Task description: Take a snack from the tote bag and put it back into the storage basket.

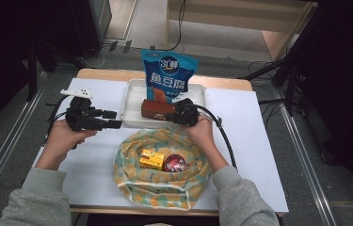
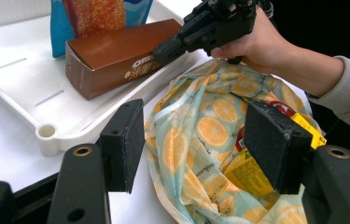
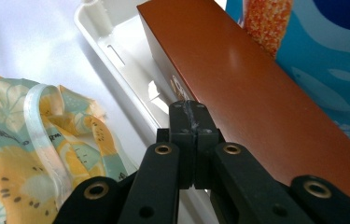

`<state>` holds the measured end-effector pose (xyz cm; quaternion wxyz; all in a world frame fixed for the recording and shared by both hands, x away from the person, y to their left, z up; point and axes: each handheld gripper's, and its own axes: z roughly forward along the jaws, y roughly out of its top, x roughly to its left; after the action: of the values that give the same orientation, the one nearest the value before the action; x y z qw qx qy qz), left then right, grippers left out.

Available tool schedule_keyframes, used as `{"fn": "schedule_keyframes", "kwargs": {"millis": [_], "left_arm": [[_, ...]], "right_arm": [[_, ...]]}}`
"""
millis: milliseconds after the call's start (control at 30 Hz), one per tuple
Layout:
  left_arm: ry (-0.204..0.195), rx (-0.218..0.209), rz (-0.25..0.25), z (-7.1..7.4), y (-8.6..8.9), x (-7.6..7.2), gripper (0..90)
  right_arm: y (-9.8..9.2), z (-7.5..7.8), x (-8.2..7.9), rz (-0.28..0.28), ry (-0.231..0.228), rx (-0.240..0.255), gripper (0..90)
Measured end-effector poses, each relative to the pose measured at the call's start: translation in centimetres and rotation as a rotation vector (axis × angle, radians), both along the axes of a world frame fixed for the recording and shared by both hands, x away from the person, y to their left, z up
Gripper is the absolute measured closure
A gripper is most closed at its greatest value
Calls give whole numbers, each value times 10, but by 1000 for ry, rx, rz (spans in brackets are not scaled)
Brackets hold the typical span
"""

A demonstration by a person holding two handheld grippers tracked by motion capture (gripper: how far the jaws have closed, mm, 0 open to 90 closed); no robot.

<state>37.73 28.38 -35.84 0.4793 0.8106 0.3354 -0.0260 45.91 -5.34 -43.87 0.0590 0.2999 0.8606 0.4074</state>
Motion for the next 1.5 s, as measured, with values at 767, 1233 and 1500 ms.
{"fn": "schedule_keyframes", "kwargs": {"millis": [767, 1233, 1500], "left_arm": [[1, 0, -2, 0, 0, 0, 391], [3, 3, -3, -1, 1, 1, 391], [4, 5, -3, -2, 0, 1, 391]], "right_arm": [[10, -8, 9, -45, -9, 2, 900], [15, -11, 23, -75, -4, -5, 900], [14, -11, 31, -99, 3, -3, 900]]}}
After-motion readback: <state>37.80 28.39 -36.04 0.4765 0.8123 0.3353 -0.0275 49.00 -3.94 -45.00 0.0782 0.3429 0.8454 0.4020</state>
